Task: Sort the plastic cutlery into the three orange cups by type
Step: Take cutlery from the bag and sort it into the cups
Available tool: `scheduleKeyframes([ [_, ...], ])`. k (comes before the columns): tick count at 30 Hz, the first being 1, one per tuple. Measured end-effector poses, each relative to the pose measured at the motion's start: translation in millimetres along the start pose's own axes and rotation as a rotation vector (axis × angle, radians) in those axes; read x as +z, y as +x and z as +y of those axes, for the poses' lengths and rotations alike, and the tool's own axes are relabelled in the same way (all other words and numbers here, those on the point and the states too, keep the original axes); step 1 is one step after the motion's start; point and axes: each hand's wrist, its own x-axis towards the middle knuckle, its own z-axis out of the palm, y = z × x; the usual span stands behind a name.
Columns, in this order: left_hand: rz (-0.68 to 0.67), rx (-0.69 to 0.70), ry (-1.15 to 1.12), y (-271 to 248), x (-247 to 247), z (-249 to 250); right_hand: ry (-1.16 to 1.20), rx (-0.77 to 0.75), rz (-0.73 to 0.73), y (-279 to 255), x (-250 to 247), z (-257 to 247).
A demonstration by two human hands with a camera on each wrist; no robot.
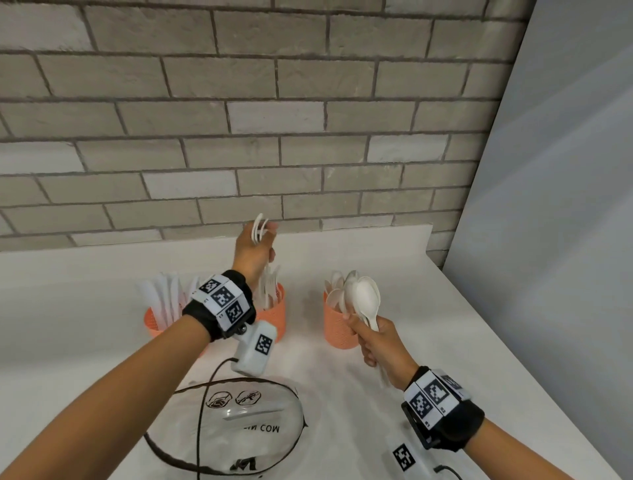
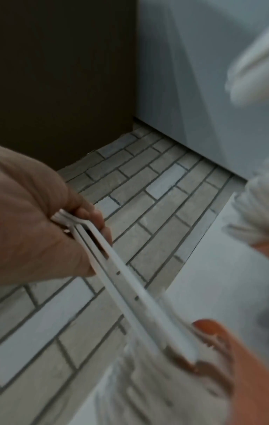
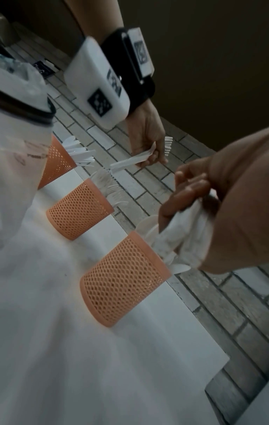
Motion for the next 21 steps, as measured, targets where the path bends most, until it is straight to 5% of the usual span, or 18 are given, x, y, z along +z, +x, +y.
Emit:
scheduleKeyframes([
  [9,-0.064,0.153,0.170,15.8,3.7,-25.2,0.007,-0.040,0.049,3.7,-10.6,0.7],
  [21,-0.130,0.122,0.219,16.8,17.2,-52.6,0.044,-0.045,0.090,4.6,-24.0,-4.7],
])
